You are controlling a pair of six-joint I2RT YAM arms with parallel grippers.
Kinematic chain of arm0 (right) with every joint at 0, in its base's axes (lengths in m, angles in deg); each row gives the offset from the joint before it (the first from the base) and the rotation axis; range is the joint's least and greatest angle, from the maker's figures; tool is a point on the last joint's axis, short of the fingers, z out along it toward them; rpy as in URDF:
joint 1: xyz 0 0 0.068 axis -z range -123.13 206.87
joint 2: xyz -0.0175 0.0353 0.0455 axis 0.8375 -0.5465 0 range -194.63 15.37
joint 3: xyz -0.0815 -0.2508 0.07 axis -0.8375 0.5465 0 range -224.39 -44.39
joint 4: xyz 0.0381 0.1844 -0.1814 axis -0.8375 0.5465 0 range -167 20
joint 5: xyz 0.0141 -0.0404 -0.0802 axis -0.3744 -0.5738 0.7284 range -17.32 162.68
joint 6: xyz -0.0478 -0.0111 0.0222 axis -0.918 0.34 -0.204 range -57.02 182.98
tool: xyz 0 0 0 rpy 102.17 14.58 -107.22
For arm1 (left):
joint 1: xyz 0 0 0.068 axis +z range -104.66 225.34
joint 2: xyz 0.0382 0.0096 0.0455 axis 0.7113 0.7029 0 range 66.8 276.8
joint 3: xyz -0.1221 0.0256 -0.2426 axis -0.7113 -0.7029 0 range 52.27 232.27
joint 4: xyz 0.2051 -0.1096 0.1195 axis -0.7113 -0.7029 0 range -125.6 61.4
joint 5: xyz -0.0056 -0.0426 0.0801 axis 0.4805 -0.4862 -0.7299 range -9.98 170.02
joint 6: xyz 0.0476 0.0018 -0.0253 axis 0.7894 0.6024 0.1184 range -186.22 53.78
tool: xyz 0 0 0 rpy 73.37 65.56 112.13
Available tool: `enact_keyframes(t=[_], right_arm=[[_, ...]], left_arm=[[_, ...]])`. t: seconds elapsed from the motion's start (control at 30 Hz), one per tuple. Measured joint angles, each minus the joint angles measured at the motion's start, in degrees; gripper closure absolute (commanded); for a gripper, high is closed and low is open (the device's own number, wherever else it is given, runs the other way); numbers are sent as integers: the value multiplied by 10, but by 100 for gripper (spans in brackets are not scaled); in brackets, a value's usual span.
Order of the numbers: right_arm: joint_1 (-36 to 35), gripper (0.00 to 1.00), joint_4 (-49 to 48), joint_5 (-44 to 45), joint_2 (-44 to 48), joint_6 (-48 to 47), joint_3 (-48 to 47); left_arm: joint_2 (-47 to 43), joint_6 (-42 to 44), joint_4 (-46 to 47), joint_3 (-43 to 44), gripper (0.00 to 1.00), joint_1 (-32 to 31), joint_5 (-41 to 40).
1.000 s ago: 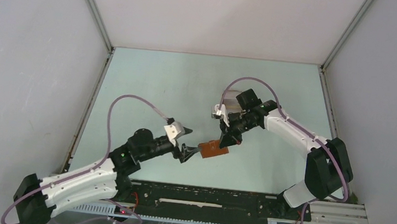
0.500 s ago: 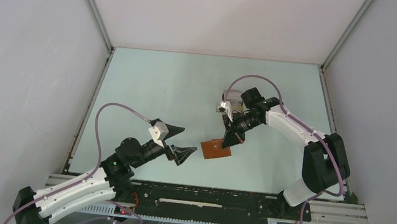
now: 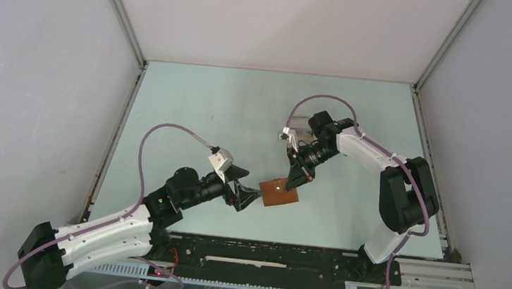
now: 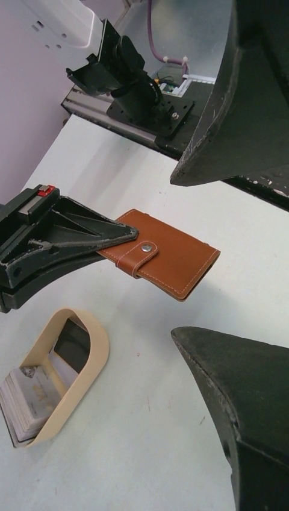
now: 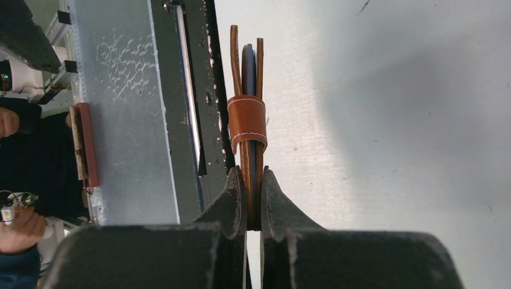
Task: Put the credit cards into the card holder
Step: Open the card holder at the center of the board.
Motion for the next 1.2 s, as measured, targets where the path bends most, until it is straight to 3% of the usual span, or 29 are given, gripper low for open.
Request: enact_keyframes(t=[0.2, 0.63, 1.07, 1.2], right_arm=[[1, 100, 13, -7, -14, 4, -6], [2, 100, 28, -20, -45, 18, -19], [5, 100, 27, -27, -57, 39, -23], [5, 100, 28, -26, -57, 44, -23]], left_arm=[[22, -11, -10, 15, 15, -12, -6], [158, 3, -102, 115, 29, -141, -202], [282, -54, -124, 184, 29, -155, -275], [300, -105, -127, 194, 37, -155, -294]])
